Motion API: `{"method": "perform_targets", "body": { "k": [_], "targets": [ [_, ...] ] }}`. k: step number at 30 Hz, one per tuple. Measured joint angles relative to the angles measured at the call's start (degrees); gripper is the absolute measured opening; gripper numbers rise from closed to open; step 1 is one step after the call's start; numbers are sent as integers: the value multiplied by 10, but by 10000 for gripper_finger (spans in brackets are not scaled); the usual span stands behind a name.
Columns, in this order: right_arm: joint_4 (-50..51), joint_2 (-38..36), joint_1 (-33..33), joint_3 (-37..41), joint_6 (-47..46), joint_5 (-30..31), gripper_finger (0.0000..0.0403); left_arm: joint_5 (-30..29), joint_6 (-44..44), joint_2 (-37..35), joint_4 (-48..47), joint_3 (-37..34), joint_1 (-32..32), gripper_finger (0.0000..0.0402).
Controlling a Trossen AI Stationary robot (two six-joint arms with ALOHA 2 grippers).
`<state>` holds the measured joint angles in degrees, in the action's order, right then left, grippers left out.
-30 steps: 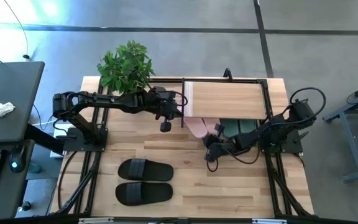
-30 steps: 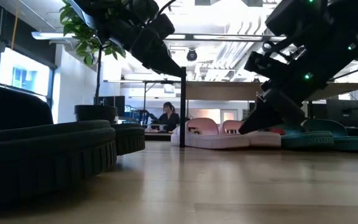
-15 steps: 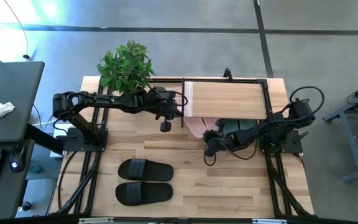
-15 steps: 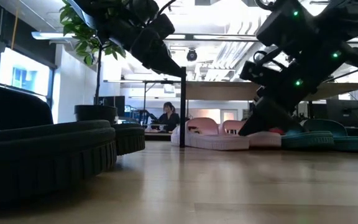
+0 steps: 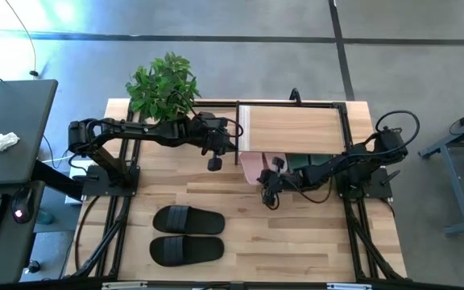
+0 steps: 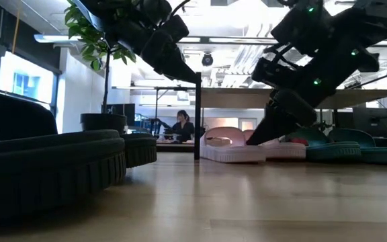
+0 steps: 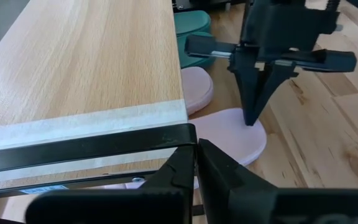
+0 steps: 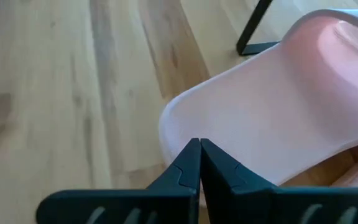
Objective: Pick and place slides into the shelf
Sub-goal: Adjust the slides
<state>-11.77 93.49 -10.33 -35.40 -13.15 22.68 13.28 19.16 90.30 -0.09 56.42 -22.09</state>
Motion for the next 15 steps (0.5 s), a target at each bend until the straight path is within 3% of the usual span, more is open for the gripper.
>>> {"method": "perform_targets", "body": {
  "k": [15],
  "targets": [
    [-32,-3,55,0,62,-57,0,0,1,0,0,0,0,8]
  ]
}}
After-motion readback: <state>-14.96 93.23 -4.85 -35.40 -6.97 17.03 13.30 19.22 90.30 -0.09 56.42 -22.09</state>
